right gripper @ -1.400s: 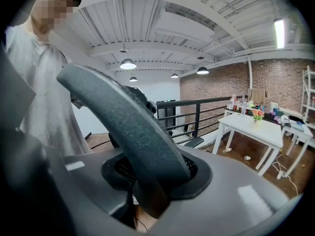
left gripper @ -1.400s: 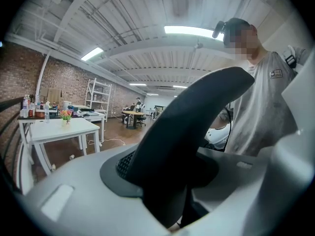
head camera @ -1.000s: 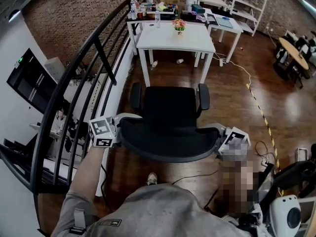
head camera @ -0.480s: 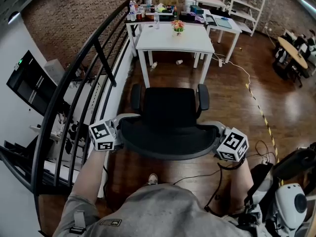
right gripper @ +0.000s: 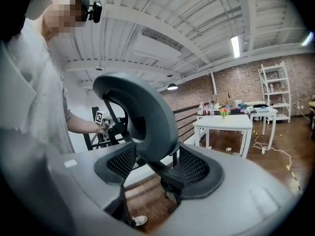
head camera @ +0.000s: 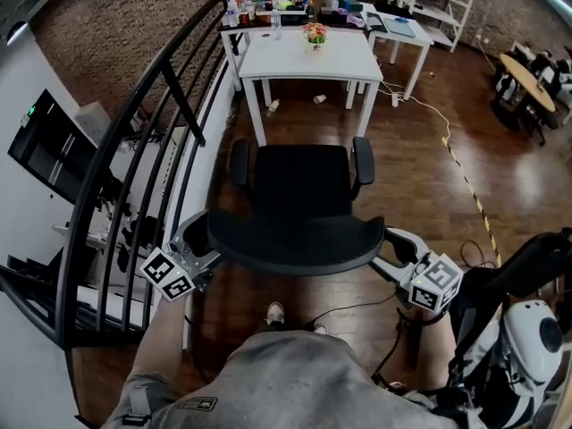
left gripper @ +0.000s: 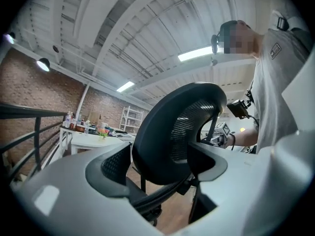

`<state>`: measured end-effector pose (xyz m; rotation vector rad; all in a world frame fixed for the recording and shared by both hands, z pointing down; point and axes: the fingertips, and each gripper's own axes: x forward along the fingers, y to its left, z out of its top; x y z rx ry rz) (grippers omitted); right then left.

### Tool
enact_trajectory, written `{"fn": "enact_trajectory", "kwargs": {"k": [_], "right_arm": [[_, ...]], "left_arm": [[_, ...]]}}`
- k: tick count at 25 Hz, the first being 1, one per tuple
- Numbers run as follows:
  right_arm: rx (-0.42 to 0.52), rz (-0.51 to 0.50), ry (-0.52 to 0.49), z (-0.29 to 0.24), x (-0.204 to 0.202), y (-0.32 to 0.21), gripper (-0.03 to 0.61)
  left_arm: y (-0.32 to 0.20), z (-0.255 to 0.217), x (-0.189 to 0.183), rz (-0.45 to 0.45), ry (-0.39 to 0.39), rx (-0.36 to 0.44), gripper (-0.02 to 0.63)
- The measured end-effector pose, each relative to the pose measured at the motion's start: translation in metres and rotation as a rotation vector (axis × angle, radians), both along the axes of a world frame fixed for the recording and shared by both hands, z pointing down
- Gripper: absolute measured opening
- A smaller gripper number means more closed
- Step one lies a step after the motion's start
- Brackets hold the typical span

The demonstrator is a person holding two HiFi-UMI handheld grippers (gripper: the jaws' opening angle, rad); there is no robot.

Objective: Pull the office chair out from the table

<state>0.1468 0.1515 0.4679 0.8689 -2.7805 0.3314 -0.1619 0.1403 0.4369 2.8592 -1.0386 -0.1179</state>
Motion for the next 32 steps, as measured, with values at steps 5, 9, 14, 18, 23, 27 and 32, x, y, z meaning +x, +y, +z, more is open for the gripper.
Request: {"fn": "enact_trajectory", "kwargs": {"k": [5,9,14,18,23,27,32], "right_arm": [[-0.067,-0.024,0.024,0.026,-0.001,0.036,0.284],[-0.144,-0.112,0.036,0.055,-0.027,0.072,0.270],[-0.220,-0.251,0.050,0.086,-0.069,0.117,0.146],[-0.245,-0.318,0.071,0.101,-0.089,0.139,0.008],[-0.244,-0.336,0.095,0.109,-0.094,0.145,0.006],[-0.229,-0.326,0.093,0.107,-0.092,0.138,0.006],[-0.214,-0.315,0.082,0.103,-0.091,0.134,0.006]], "left_arm": [[0.041,0.033,-0.005,-0.021,-0.003,-0.098,0.326],[0.085,0.065,0.028,0.065,0.009,-0.194,0.241],[0.128,0.098,0.084,0.209,0.021,-0.287,0.004],[0.149,0.113,0.119,0.296,0.002,-0.334,0.003],[0.155,0.119,0.136,0.335,0.012,-0.339,0.003],[0.147,0.114,0.137,0.325,0.003,-0.333,0.003],[0.144,0.114,0.138,0.328,0.012,-0.322,0.003]]}}
